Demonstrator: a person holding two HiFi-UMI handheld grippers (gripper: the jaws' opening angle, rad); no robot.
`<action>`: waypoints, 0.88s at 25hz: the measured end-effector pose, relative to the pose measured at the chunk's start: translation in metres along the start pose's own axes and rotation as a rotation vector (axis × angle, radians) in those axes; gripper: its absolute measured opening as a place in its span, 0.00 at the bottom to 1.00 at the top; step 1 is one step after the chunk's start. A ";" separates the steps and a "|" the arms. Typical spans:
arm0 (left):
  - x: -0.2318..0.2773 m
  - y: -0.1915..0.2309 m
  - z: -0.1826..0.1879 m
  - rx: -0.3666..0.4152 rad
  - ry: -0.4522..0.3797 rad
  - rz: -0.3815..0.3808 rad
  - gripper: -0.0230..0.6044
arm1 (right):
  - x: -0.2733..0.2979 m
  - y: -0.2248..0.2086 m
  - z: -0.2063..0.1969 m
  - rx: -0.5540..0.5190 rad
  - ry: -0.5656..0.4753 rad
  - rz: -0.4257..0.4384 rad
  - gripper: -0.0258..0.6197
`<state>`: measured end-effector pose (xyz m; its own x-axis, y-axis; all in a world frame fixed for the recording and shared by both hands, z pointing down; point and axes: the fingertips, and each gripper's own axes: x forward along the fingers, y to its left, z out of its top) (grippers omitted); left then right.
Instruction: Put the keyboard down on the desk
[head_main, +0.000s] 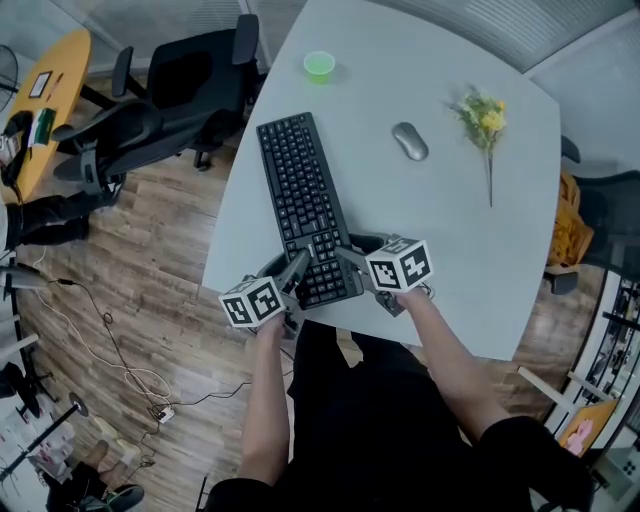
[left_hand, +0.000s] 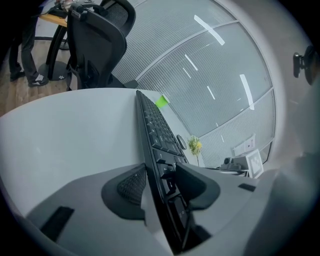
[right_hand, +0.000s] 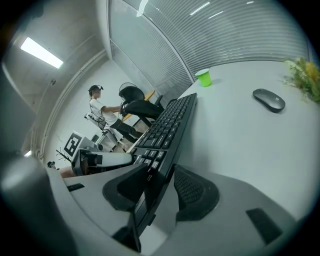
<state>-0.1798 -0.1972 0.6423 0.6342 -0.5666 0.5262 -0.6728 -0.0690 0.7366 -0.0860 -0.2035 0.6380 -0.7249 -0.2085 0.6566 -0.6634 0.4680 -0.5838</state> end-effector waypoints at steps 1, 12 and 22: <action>0.000 0.002 -0.002 -0.002 0.006 0.010 0.30 | 0.001 0.000 0.000 -0.005 0.005 -0.004 0.31; 0.004 0.035 -0.017 -0.014 0.081 0.102 0.32 | 0.026 -0.003 -0.008 -0.047 0.076 -0.047 0.30; 0.009 0.049 -0.026 0.003 0.145 0.140 0.32 | 0.041 -0.009 -0.025 -0.026 0.117 -0.067 0.29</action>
<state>-0.1974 -0.1840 0.6941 0.5822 -0.4463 0.6796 -0.7595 0.0000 0.6505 -0.1052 -0.1947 0.6825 -0.6511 -0.1390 0.7461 -0.7036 0.4791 -0.5248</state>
